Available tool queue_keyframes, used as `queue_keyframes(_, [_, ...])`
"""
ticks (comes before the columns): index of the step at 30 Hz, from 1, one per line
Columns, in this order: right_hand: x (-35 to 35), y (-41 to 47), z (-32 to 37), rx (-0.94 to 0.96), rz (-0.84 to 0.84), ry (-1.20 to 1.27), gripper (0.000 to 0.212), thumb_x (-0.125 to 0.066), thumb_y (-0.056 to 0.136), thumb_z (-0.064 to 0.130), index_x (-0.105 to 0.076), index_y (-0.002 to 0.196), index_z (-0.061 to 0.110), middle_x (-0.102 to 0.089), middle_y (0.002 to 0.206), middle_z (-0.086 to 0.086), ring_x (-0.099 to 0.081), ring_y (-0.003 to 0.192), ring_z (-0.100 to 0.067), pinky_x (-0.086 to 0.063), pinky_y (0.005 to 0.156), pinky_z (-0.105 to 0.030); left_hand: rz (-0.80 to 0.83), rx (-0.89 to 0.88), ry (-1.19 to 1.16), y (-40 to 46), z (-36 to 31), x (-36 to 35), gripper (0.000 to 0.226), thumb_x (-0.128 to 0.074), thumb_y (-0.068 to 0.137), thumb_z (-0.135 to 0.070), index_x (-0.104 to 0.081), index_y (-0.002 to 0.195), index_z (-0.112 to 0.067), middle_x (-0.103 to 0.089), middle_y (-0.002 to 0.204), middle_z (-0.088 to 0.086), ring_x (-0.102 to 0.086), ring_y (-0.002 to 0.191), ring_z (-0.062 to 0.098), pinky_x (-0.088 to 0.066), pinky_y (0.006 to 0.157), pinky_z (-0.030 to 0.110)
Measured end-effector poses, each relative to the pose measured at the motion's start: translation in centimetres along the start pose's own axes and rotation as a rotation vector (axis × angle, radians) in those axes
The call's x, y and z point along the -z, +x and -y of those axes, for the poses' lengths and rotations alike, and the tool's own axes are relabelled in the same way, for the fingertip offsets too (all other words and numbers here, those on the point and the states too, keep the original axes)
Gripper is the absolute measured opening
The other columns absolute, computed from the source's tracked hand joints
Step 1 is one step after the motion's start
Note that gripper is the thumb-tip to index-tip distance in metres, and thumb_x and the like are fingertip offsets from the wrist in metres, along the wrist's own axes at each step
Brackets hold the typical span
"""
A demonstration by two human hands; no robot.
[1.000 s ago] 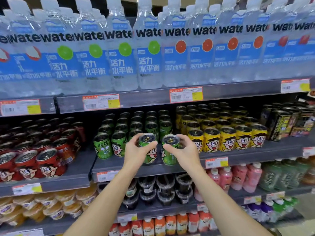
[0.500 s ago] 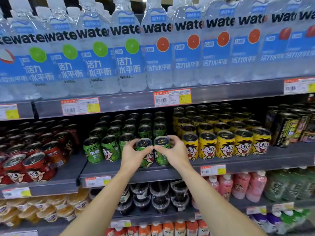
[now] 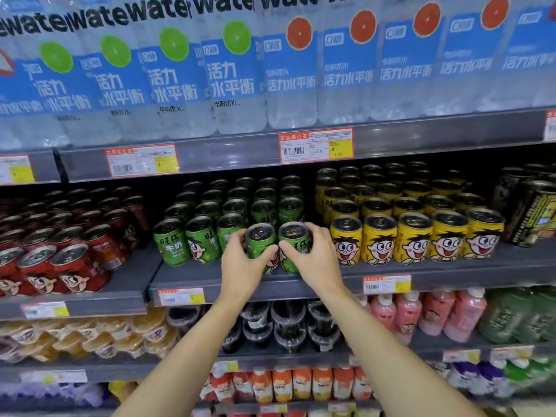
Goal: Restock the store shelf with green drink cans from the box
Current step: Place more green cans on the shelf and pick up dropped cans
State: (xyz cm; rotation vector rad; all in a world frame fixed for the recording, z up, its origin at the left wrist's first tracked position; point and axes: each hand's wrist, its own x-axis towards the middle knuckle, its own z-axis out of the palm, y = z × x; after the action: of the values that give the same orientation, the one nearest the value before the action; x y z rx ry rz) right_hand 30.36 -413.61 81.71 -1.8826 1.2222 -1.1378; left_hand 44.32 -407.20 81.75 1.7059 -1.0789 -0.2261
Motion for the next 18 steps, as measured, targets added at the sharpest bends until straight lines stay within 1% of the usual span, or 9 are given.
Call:
queue_keyframes(1, [0.1,0.0,0.1,0.01,0.006,-0.025,0.075,-0.071,0.082,0.051,-0.043,0.143,0.017,-0.047,0.134,0.004,-0.048,0.11,-0.008,-0.033,0.09,-0.021,0.005,-0.006,0.012,-0.1,0.2,-0.1,0.059,-0.081,0.075,-0.041,-0.05,0.121,-0.024,-0.059,0.115,-0.011,-0.056,0.107,0.008,-0.044,0.09,0.024])
queue_keyframes(4, [0.4,0.0,0.3,0.012,0.013,-0.055,0.08,-0.072,0.081,0.05,-0.039,0.146,0.015,-0.048,0.139,0.001,-0.047,0.125,-0.015,-0.036,0.094,-0.026,0.012,-0.016,0.068,-0.3,0.8,-0.2,0.067,-0.079,0.074,-0.046,-0.049,0.129,-0.022,-0.06,0.12,-0.009,-0.056,0.112,0.01,-0.049,0.095,0.035])
queue_keyframes(6, [0.4,-0.2,0.2,-0.002,0.002,-0.054,0.078,-0.075,0.08,0.048,-0.042,0.143,0.015,-0.052,0.138,0.0,-0.049,0.125,-0.017,-0.037,0.091,-0.025,-0.019,-0.042,0.133,-0.5,0.7,-0.4,0.07,-0.077,0.076,-0.046,-0.048,0.134,-0.019,-0.057,0.123,-0.004,-0.053,0.116,0.014,-0.047,0.098,0.038])
queue_keyframes(7, [0.4,-0.3,0.2,-0.006,-0.005,-0.053,0.076,-0.075,0.079,0.048,-0.044,0.141,0.016,-0.054,0.135,0.0,-0.051,0.122,-0.017,-0.037,0.088,-0.024,-0.037,-0.056,0.168,-0.7,0.6,-0.4,0.072,-0.076,0.078,-0.044,-0.046,0.137,-0.016,-0.054,0.126,-0.001,-0.051,0.118,0.016,-0.045,0.099,0.037])
queue_keyframes(9, [0.3,-0.4,0.1,-0.005,-0.018,-0.043,0.073,-0.076,0.079,0.047,-0.046,0.138,0.016,-0.056,0.133,0.001,-0.052,0.121,-0.016,-0.037,0.087,-0.023,-0.064,-0.077,0.205,-1.0,0.3,-0.6,0.072,-0.075,0.082,-0.041,-0.043,0.14,-0.013,-0.05,0.128,0.003,-0.048,0.12,0.019,-0.041,0.097,0.032])
queue_keyframes(11, [0.2,-0.4,-0.1,0.003,-0.028,-0.028,0.072,-0.077,0.078,0.046,-0.047,0.137,0.016,-0.056,0.133,0.0,-0.051,0.122,-0.016,-0.038,0.089,-0.024,-0.089,-0.075,0.189,-1.3,0.3,-0.7,0.066,-0.075,0.082,-0.039,-0.044,0.136,-0.015,-0.053,0.125,0.001,-0.051,0.116,0.018,-0.043,0.093,0.032])
queue_keyframes(14, [0.0,-0.3,-0.3,0.013,-0.038,-0.011,0.071,-0.078,0.078,0.045,-0.049,0.135,0.015,-0.056,0.132,0.0,-0.051,0.122,-0.017,-0.039,0.092,-0.025,-0.117,-0.031,0.125,-1.6,0.3,-1.0,0.059,-0.076,0.08,-0.039,-0.046,0.126,-0.018,-0.057,0.12,-0.002,-0.057,0.109,0.017,-0.049,0.088,0.036])
queue_keyframes(16, [-0.1,-0.3,-0.4,0.014,-0.042,0.004,0.07,-0.078,0.077,0.044,-0.049,0.134,0.015,-0.056,0.131,0.001,-0.052,0.121,-0.016,-0.041,0.093,-0.027,-0.14,-0.008,0.105,-1.7,0.2,-1.4,0.056,-0.075,0.081,-0.039,-0.046,0.125,-0.018,-0.053,0.121,-0.001,-0.055,0.109,0.018,-0.046,0.088,0.031])
queue_keyframes(18, [-0.2,-0.3,-0.6,0.022,-0.049,0.016,0.068,-0.078,0.077,0.044,-0.05,0.133,0.016,-0.057,0.128,0.002,-0.053,0.118,-0.015,-0.042,0.092,-0.027,-0.161,0.0,0.108,-1.6,0.0,-1.8,0.057,-0.074,0.083,-0.037,-0.045,0.129,-0.017,-0.048,0.124,0.001,-0.051,0.113,0.019,-0.04,0.088,0.026])
